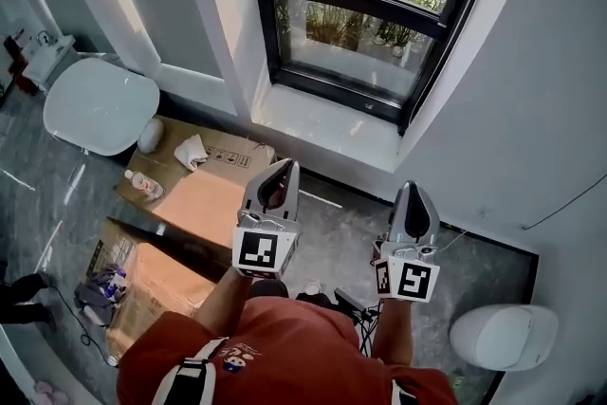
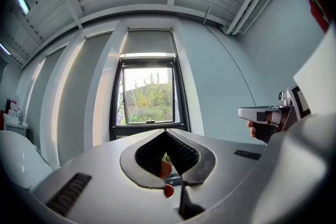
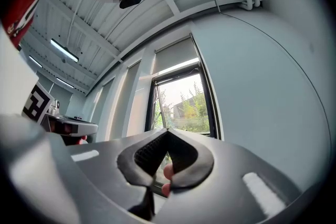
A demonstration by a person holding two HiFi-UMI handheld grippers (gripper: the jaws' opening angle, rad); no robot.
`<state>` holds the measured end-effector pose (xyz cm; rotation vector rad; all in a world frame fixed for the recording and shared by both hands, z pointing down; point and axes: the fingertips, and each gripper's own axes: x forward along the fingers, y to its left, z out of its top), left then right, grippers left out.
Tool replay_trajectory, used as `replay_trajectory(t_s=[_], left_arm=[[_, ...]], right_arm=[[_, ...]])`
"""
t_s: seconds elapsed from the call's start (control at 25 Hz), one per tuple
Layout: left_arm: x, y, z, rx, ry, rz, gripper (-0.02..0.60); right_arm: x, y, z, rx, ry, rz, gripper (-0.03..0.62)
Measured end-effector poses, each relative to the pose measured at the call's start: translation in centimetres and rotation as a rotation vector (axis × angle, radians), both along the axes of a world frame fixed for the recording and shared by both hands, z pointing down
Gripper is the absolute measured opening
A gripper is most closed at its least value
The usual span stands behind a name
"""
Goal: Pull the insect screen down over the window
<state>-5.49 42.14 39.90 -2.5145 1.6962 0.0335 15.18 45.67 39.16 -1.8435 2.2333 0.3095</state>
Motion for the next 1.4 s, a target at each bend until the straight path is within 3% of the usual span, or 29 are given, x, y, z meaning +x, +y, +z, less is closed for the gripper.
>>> replay_trajectory(t_s=[0.44, 0.92, 1.4], left_arm=[[1.5, -1.7, 0.6, 0.009, 0.018, 0.007, 0.005], [-1.1, -10.7, 0.6, 0.041, 0.038, -0.015, 0.005], [-6.1, -20.4, 1.0, 0.012, 0.092, -0.016, 0.005]], right_arm=[[0.9, -2.4, 0.2, 0.010, 0.008, -0.018, 0.009], [-2.2, -11.2, -0.2, 0.007, 0.068, -0.029, 0.009], [-7.7, -21.2, -1.0, -0.008, 0.108, -0.043, 0.009]])
